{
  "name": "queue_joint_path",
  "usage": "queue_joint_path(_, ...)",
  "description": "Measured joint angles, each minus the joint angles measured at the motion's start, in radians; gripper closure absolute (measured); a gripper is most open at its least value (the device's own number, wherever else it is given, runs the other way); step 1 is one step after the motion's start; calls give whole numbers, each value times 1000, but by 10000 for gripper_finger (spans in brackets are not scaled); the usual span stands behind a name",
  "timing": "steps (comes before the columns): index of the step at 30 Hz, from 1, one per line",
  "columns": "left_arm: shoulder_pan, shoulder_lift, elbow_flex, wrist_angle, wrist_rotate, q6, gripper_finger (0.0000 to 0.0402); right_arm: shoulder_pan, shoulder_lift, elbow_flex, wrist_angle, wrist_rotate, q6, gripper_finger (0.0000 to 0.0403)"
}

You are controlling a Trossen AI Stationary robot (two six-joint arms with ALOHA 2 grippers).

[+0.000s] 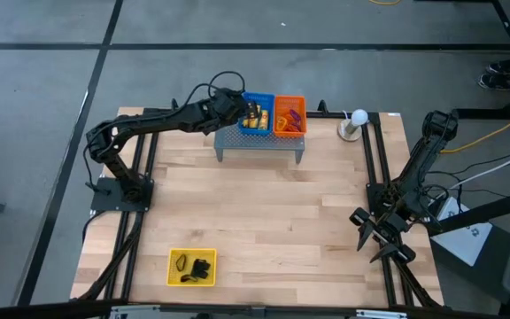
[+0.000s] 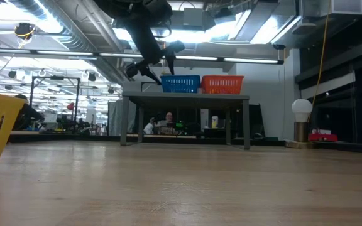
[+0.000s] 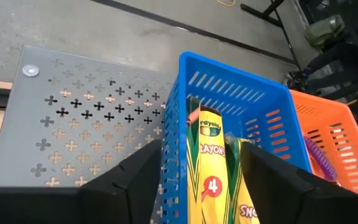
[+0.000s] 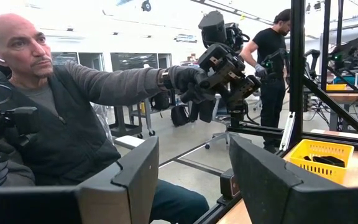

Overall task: Pick & Place Office Desk Supplies
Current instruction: Put the blue basket onto the shelf

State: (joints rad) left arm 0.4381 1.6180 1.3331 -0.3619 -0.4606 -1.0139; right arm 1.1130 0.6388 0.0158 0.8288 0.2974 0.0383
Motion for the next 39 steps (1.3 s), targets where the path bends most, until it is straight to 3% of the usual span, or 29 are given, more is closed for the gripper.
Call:
queue_joint_path(10,0,-7,0,0,-41,39,189,0,0,0,-10,0,8,206)
queue_joint_path(15,2,-42,0,-9,-69,163,189,0,0,0,-22,-3,31,206)
queue_joint_path(18,3,-71,0,-22,-22,238,191,0,0,0,-39,-2,44,206)
queue_joint_path(25,1,-95,0,-287,-48,297,207,0,0,0,-37,-1,32,206)
queue_joint_path(30,1,-78,0,-338,-70,411,247,0,0,0,-37,2,29,206)
queue_joint_path(39,2,-46,0,-322,-25,468,385,0,0,0,-37,2,30,206)
